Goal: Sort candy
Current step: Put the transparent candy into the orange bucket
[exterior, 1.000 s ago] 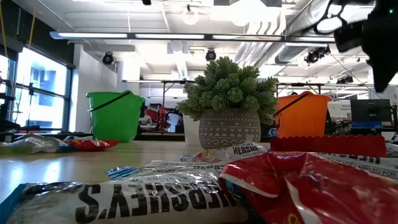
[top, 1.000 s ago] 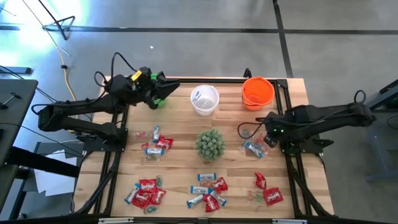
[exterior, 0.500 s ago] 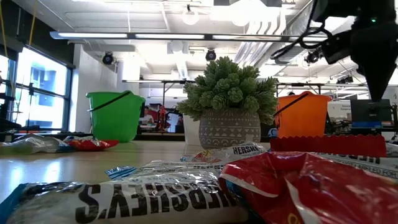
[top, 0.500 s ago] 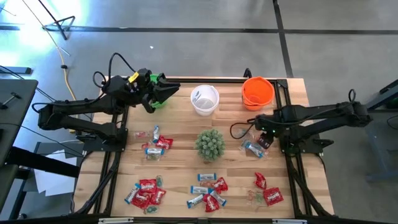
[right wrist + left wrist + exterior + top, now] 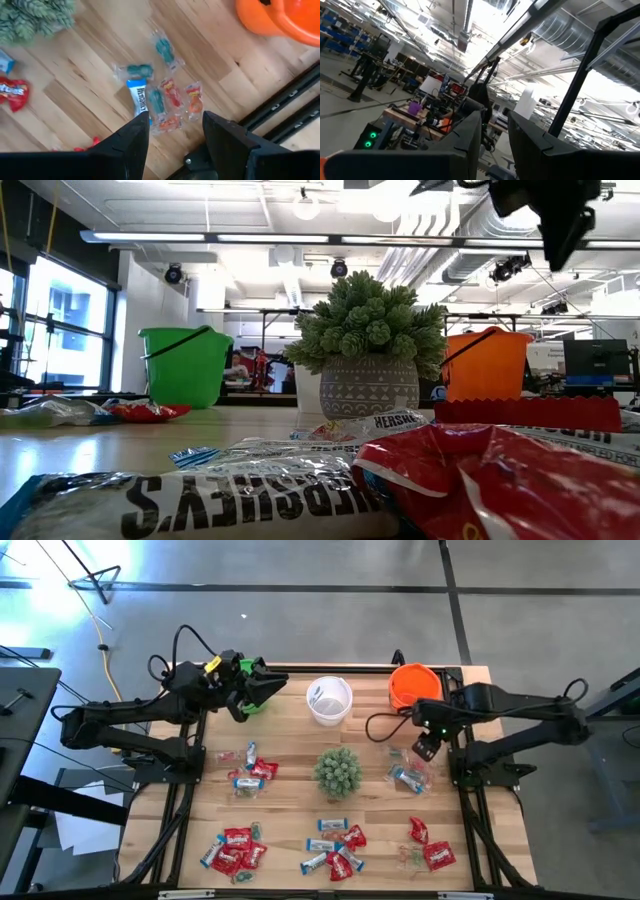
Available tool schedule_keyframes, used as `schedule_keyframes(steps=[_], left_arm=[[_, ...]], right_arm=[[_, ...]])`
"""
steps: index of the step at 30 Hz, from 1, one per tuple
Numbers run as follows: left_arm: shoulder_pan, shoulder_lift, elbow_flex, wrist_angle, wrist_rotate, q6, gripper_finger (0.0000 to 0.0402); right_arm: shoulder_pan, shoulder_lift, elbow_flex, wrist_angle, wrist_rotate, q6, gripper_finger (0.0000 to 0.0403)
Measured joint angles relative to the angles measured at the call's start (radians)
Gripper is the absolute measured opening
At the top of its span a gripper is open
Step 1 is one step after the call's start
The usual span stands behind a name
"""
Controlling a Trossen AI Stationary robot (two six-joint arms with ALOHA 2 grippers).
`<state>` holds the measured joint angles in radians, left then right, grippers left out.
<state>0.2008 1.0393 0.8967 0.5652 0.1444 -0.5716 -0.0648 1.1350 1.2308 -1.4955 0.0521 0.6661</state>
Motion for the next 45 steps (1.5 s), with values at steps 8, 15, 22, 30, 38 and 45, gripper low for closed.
schedule_keyframes(steps=[8, 15, 22, 30, 38, 45], left_arm=[[0.000, 0.000, 0.000, 0.000, 0.000, 0.000, 0.0082], [0.000, 0.000, 0.000, -0.019, 0.012, 0.000, 0.0082], [0.001, 0.000, 0.000, -0.060, 0.013, 0.000, 0.0082], [0.001, 0.000, 0.000, -0.071, 0.013, 0.033, 0.0082], [0.001, 0.000, 0.000, -0.070, 0.013, 0.034, 0.0082], [0.001, 0.000, 0.000, -0.070, 0.004, 0.034, 0.0082]], right_arm=[[-0.050, 0.148, 0.081, -0.081, -0.121, -0.191, 0.0181], [-0.086, 0.199, 0.073, -0.075, -0.123, -0.247, 0.0181], [-0.121, 0.207, -0.074, -0.071, -0.034, -0.249, 0.0181], [-0.145, 0.205, -0.316, 0.103, -0.071, -0.247, 0.0181], [-0.145, 0.205, -0.513, 0.323, -0.112, -0.194, 0.0181], [-0.145, 0.205, -0.630, 0.510, -0.113, -0.139, 0.0181]])
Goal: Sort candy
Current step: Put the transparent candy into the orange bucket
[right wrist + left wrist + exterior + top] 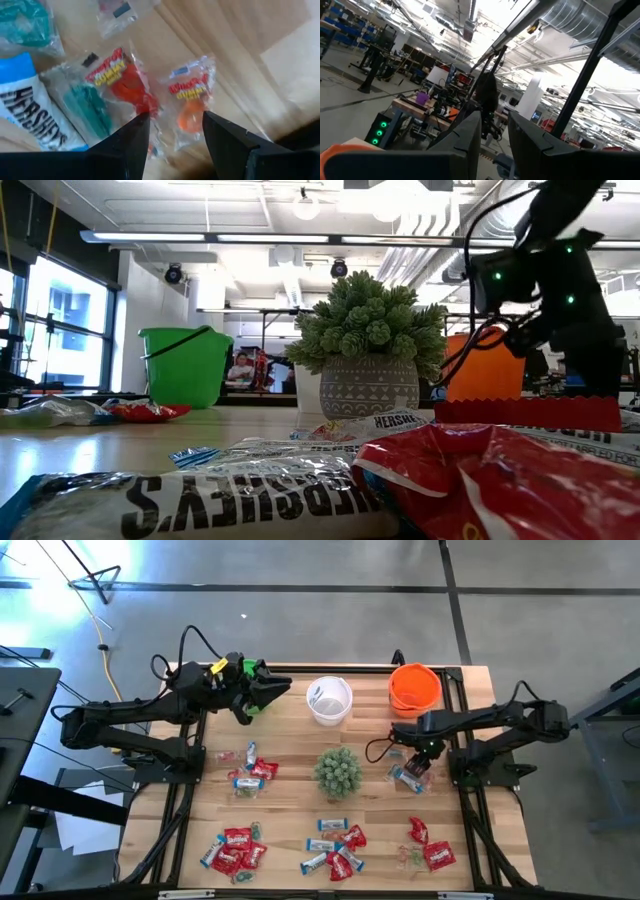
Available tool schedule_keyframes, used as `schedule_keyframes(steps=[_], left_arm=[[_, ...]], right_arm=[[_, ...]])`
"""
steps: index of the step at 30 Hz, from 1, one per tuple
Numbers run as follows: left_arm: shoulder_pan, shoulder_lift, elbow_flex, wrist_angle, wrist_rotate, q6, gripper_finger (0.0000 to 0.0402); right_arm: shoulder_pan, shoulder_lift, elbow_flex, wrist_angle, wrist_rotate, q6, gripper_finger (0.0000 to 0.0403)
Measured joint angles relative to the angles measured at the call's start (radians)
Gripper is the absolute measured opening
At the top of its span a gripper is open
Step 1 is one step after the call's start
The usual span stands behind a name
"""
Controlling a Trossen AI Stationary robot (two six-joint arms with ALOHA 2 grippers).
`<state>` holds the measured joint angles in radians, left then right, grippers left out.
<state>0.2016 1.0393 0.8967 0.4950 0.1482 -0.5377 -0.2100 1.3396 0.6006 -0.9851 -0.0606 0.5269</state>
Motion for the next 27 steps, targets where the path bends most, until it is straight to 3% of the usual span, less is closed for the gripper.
schedule_keyframes(steps=[14, 27], left_arm=[[0.000, 0.000, 0.000, 0.001, -0.005, 0.000, 0.0082], [0.000, 0.000, 0.000, 0.001, -0.005, 0.000, 0.0082]], right_arm=[[0.000, -0.002, -0.050, 0.068, 0.052, 0.041, 0.0172], [0.000, 0.002, 0.023, 0.000, 0.042, 0.023, 0.0142]])
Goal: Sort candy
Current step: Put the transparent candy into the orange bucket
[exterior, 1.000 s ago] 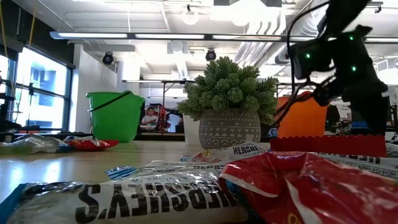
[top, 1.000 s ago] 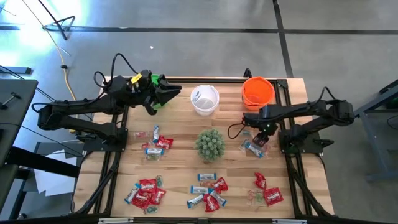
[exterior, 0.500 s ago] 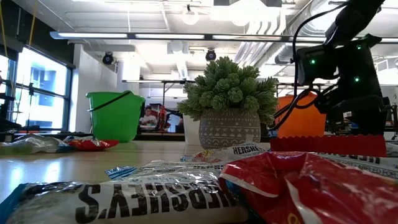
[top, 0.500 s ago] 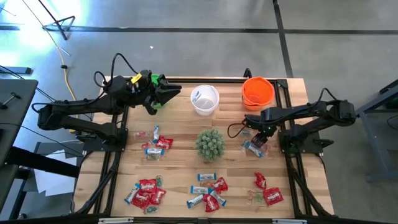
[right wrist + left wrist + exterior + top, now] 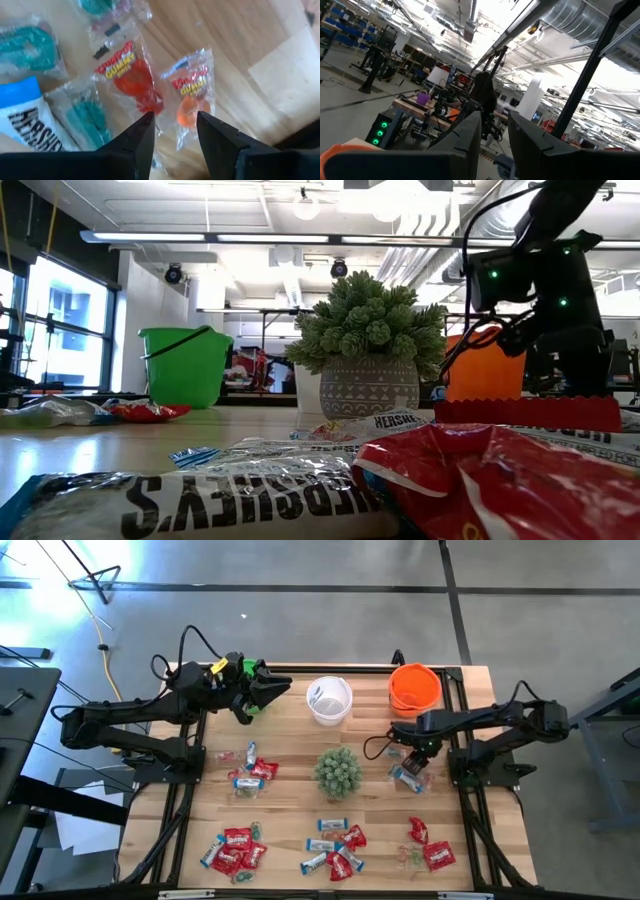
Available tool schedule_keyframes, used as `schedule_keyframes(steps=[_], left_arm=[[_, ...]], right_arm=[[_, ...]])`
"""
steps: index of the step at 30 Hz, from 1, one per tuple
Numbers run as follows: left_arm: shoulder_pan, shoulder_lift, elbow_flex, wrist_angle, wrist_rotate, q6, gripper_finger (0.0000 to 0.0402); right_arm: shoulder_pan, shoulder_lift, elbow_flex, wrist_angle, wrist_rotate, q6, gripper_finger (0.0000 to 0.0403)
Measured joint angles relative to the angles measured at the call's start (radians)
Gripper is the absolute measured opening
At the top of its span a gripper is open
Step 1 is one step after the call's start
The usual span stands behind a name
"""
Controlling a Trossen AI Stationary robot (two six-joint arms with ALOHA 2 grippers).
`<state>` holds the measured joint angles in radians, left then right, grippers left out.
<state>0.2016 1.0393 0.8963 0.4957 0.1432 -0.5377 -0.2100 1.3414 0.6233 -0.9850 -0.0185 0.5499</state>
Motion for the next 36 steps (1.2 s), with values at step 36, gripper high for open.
schedule_keyframes(steps=[36], left_arm=[[0.000, 0.000, 0.000, -0.002, 0.000, 0.000, 0.0082]], right_arm=[[-0.059, -0.003, -0.086, 0.079, 0.012, 0.037, 0.0048]])
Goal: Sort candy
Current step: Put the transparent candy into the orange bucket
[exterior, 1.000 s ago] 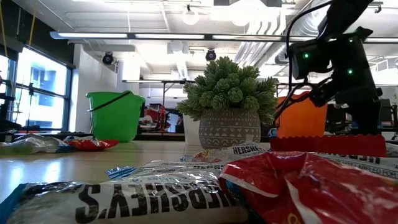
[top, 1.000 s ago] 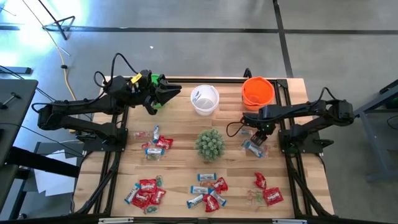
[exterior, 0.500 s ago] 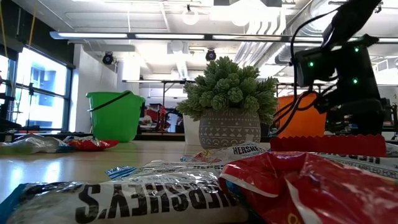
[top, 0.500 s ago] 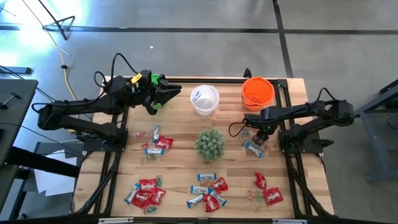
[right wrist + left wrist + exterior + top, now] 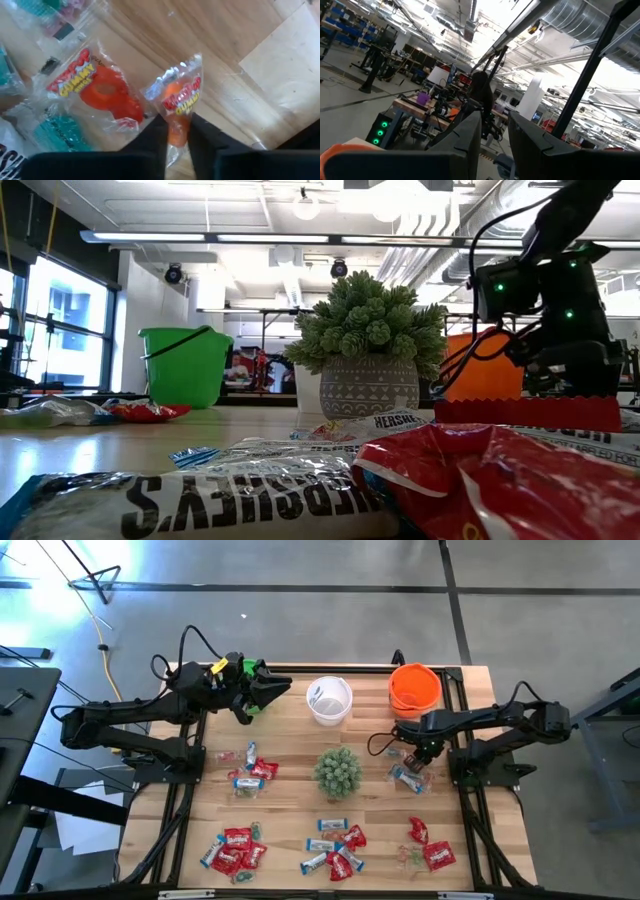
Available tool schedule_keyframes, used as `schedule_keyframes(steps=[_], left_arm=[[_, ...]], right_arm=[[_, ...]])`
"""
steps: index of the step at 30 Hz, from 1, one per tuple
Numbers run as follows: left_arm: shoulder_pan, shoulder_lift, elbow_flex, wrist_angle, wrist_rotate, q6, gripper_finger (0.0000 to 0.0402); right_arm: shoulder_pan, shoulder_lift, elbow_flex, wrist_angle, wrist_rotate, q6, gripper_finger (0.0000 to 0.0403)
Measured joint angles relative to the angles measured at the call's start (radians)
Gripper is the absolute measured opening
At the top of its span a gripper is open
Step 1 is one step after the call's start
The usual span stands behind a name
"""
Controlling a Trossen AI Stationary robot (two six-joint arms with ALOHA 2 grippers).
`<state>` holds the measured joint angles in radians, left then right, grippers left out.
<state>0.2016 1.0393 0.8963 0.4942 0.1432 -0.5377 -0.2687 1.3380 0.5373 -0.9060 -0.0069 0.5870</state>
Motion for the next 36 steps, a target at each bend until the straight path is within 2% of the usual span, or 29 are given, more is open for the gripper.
schedule_keyframes(steps=[3, 6, 10, 18, 25, 30, 36], left_arm=[[0.000, 0.000, 0.000, 0.000, 0.000, 0.000, 0.0082], [0.000, 0.000, 0.000, -0.001, 0.000, 0.000, 0.0082], [0.000, 0.000, 0.000, -0.001, 0.000, 0.002, 0.0082], [0.001, 0.000, 0.000, -0.002, 0.000, 0.033, 0.0082], [0.001, 0.000, 0.000, -0.003, 0.000, 0.072, 0.0082], [0.001, 0.000, 0.000, -0.005, 0.000, 0.088, 0.0082], [0.001, 0.000, 0.000, -0.009, 0.005, 0.089, 0.0082]], right_arm=[[0.000, 0.000, 0.001, -0.006, -0.002, 0.004, 0.0010], [0.000, 0.000, 0.004, -0.018, -0.004, 0.038, 0.0016], [0.001, 0.004, 0.054, -0.097, 0.004, 0.038, 0.0004], [0.001, 0.003, 0.293, -0.243, 0.091, 0.002, 0.0002], [-0.010, 0.002, 0.572, -0.305, 0.270, -0.065, 0.0001], [-0.090, 0.002, 0.685, -0.302, 0.359, -0.142, 0.0001], [-0.270, 0.002, 0.673, -0.285, 0.373, -0.234, 0.0001]])
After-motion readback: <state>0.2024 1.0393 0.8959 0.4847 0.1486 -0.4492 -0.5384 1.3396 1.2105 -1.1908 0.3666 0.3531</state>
